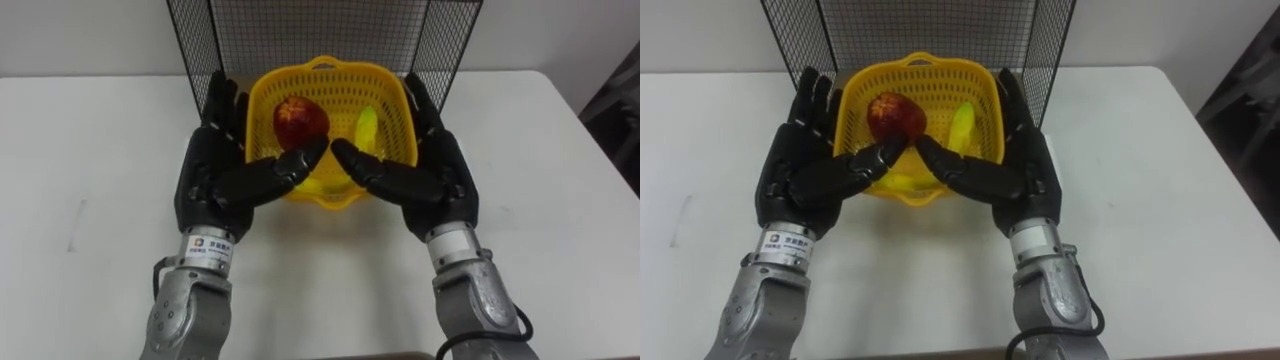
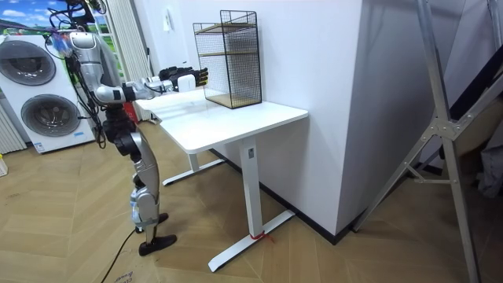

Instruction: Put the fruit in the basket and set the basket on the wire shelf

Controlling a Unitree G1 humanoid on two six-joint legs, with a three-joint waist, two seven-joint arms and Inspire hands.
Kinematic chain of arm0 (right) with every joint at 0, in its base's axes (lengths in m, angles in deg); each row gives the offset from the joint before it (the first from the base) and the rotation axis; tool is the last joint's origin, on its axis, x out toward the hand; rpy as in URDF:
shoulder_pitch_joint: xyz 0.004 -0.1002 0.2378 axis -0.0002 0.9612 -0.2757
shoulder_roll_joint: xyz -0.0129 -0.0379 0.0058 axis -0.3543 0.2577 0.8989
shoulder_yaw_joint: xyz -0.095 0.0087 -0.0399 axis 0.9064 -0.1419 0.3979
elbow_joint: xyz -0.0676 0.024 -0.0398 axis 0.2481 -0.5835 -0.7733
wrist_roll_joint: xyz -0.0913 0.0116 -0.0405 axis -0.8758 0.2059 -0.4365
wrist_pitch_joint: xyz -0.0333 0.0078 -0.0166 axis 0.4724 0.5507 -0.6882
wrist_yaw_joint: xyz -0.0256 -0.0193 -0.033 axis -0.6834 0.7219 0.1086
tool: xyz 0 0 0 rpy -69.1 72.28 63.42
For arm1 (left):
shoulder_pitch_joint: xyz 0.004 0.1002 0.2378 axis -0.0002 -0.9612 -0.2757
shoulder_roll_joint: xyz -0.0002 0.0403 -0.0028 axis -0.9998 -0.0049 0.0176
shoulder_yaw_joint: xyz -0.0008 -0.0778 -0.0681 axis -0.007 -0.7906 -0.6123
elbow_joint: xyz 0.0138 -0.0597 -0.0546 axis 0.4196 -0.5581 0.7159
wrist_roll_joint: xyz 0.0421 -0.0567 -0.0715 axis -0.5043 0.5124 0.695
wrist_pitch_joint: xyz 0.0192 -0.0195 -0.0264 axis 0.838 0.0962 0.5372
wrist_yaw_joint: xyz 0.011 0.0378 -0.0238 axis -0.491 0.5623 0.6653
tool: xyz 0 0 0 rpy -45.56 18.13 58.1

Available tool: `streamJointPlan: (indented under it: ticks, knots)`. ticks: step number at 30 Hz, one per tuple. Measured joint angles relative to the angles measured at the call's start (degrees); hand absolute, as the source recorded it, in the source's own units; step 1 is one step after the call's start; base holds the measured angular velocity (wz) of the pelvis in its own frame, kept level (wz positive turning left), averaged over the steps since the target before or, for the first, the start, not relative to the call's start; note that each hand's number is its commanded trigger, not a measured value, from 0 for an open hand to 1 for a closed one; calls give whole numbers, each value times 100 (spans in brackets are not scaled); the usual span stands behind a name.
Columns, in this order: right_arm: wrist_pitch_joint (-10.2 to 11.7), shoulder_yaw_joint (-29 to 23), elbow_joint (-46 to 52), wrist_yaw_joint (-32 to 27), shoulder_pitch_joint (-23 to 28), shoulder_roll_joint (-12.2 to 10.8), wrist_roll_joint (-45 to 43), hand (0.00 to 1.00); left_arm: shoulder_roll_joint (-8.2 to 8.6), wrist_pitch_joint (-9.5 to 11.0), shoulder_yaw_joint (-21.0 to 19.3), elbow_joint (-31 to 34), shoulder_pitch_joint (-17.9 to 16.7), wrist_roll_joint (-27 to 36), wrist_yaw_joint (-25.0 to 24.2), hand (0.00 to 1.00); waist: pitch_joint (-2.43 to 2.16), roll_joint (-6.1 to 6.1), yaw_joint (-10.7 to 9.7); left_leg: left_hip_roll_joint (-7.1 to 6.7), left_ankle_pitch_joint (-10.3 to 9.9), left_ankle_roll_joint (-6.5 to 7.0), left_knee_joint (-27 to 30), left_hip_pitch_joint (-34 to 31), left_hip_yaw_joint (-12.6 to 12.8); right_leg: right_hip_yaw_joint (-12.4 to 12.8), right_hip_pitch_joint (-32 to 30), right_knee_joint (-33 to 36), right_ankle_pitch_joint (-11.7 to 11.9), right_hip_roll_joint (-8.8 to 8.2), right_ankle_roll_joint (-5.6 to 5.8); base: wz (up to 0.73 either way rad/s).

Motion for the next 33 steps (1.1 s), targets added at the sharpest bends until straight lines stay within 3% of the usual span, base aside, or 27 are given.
streamJointPlan:
  ticks: [1,5,7,9,11,14,15,17,18,19,21,26,28,33]
  knots:
    - [0,0,0,0,0,1,-1,0,2,2,0,0,0,-1,2,0,1,-4,-1,12,-43,-1,74,-9,-3,-6,-5,64,-42,-2,-4,0]
    - [0,-1,-3,83,16,15,170,0,0,16,-16,1,-2,-94,16,0,5,-8,18,185,-562,-36,1036,-299,-17,-13,-231,822,-504,45,-74,-3]
    - [1,8,-28,149,19,5,253,0,-2,67,-23,1,-2,-107,51,0,-9,-28,41,312,-903,-99,1706,-579,-23,-17,-501,1421,-858,95,-143,-6]
    - [1,12,-37,159,21,9,251,0,-1,58,-19,0,-3,-106,115,0,-15,-37,99,377,-1062,-152,2078,-709,-5,-12,-633,1764,-1083,134,-207,-7]
    - [1,30,-37,160,21,9,250,0,-1,57,-14,0,-2,-106,159,0,-24,-51,128,421,-1083,-191,2343,-776,-8,60,-689,1929,-1215,156,-263,-7]
    - [40,69,-39,160,19,9,243,0,-32,74,-17,-7,-2,-105,164,0,-4,-57,176,478,-854,-311,2929,-1011,5,175,-629,2068,-1299,138,-368,-10]
    - [110,95,-60,160,18,7,251,0,-62,102,-15,-9,-4,-103,163,0,40,-157,188,457,-739,-315,3088,-1184,-19,188,-587,2069,-1311,62,-382,12]
    - [185,95,-64,157,-33,20,244,0,-38,138,15,-7,17,-104,161,0,23,-183,180,250,-599,-376,2242,-1473,-222,201,-693,2054,-1317,-44,-358,0]
    - [180,100,-76,156,-44,16,237,0,-36,150,12,-10,10,-106,161,0,21,-192,175,150,5,-265,1767,-1627,-287,251,-717,2057,-1326,-93,-291,-12]
    - [148,126,-94,155,-15,16,237,0,-53,148,11,-9,-14,-99,162,0,-44,-188,193,61,125,-169,1585,-1556,-283,236,-703,1965,-1307,-167,-209,0]
    - [146,130,-91,156,-19,42,224,0,-55,154,11,-3,-6,-98,161,0,-111,-266,130,-47,208,-127,1296,-1456,-281,159,-665,1745,-1220,-252,-149,10]
    - [158,131,-91,156,-13,48,225,0,-71,149,13,-4,-12,-103,161,0,-76,-284,99,-144,208,-76,1155,-1333,-330,39,-433,1373,-1117,-293,-105,8]
    - [169,131,-91,156,-13,48,233,0,-69,148,20,-4,-15,-101,161,0,-32,-285,-11,-211,202,-77,1120,-1340,-445,-82,-383,1304,-1119,-346,-100,26]
    - [169,132,-91,155,-13,48,239,0,-59,149,21,-4,-14,-105,161,0,-2,-222,-23,-225,198,-84,1063,-1342,-467,-129,-363,1240,-1119,-343,-100,4]
